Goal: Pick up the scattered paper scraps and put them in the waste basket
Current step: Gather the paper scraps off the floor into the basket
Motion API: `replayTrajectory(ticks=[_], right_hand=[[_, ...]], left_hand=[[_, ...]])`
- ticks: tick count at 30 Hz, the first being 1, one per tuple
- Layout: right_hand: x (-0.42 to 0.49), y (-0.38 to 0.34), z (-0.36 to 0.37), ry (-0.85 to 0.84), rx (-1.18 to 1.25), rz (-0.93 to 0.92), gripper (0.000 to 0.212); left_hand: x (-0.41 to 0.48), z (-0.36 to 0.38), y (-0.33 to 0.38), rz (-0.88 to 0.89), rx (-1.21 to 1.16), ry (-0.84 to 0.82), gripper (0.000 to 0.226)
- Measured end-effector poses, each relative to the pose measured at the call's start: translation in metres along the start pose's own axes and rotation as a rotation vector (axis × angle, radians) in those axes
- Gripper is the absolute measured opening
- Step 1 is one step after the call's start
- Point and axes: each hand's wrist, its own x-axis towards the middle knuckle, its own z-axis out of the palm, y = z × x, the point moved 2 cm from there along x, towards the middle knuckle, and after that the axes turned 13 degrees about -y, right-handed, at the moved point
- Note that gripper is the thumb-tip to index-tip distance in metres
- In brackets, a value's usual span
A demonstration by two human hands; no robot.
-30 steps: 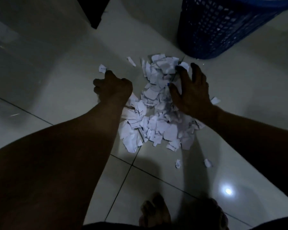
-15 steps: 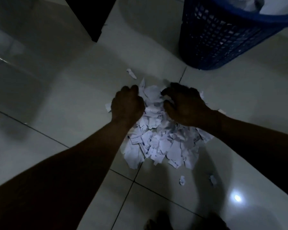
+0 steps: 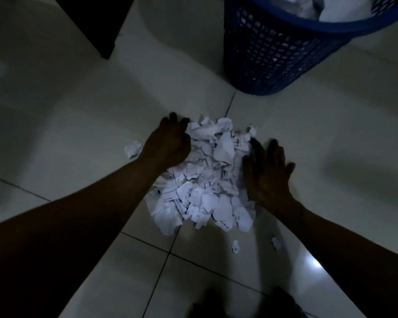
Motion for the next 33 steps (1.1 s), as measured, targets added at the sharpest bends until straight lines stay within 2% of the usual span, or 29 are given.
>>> replayTrajectory(ticks=[2,4,7,9,11,14,18,21,23,25,28,30,33], right_hand=[[-0.007,-0.004,0.004,-0.029,-0.007,-0.111,0.065],[-0.023,-0.003,0.009,0.053,0.044,-0.14,0.063],[-0.053,0.004,0.023,0.195,0.191,0.052,0.067],[-0.077,0.008,0.041,0.178,0.266,0.18,0.071],[-0.094,0.008,0.058,0.107,0.307,0.227,0.073],[-0.096,0.0,0.077,0.027,0.318,0.177,0.074],[-0.079,-0.024,0.07,0.072,0.357,0.006,0.074],[-0.079,-0.025,0.054,0.131,0.283,-0.099,0.074],[-0.091,-0.015,0.048,0.141,0.252,-0.06,0.073],[-0.11,-0.003,0.053,0.121,0.241,0.063,0.073],[-0.132,0.009,0.072,0.005,0.308,0.198,0.078],[-0.135,0.009,0.086,-0.063,0.336,0.141,0.08],[-0.132,0.003,0.09,-0.066,0.33,-0.005,0.083]], left_hand=[[-0.015,0.009,0.004,0.072,-0.013,0.022,0.07],[-0.026,0.02,0.007,0.122,-0.047,0.067,0.078],[-0.042,0.032,0.008,0.081,-0.12,0.165,0.068],[-0.056,0.038,0.01,0.06,-0.143,0.214,0.064],[-0.066,0.044,0.009,0.039,-0.136,0.214,0.063],[-0.075,0.054,0.003,0.031,-0.137,0.214,0.064],[-0.082,0.057,-0.003,-0.029,-0.183,0.223,0.06],[-0.085,0.047,-0.004,-0.066,-0.214,0.333,0.054],[-0.083,0.04,-0.007,-0.096,-0.228,0.419,0.05],[-0.08,0.035,-0.014,-0.165,-0.258,0.47,0.049],[-0.072,0.033,-0.027,-0.332,-0.438,0.314,0.053],[-0.07,0.033,-0.031,-0.372,-0.511,0.177,0.058],[-0.068,0.038,-0.031,-0.331,-0.468,0.123,0.058]])
